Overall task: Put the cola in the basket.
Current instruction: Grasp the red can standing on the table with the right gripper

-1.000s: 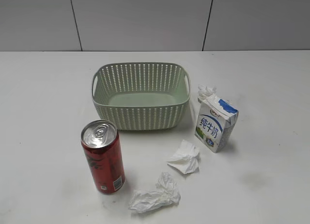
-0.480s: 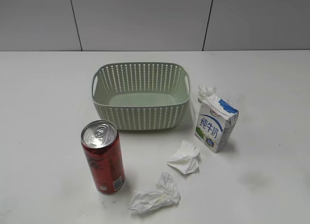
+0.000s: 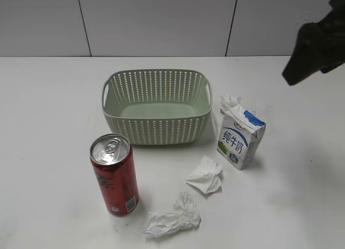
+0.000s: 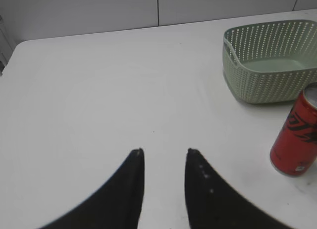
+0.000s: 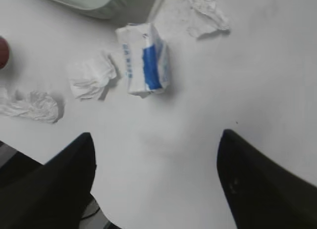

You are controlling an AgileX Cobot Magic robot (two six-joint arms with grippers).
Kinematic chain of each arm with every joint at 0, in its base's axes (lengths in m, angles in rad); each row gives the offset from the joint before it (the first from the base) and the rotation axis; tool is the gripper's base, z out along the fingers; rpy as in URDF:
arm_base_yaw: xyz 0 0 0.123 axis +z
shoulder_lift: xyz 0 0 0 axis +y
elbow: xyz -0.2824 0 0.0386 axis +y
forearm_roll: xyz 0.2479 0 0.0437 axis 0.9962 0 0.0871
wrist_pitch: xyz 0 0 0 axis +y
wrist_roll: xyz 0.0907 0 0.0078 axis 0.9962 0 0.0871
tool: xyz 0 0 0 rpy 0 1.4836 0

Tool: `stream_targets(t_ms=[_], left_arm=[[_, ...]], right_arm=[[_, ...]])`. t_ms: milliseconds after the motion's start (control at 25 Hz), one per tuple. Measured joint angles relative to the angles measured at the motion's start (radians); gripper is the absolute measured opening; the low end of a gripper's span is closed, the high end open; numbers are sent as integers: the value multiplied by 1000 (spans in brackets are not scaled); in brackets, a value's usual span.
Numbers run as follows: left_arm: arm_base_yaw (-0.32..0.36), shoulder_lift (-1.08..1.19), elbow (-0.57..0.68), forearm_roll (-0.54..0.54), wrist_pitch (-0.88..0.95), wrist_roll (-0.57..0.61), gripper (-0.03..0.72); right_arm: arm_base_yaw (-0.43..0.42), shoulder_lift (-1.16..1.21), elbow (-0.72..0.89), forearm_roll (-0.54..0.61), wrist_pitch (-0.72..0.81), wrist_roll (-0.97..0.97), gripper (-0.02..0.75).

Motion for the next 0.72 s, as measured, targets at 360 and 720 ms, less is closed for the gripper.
stream_targets(t_ms=[360, 720], left_arm=[[0, 0, 0, 0, 0, 0, 229], [0, 0, 0, 0, 0, 0, 229]], right_arm=[[387, 133, -174, -33, 7, -96, 584], [657, 331, -319, -33, 6, -170, 614]])
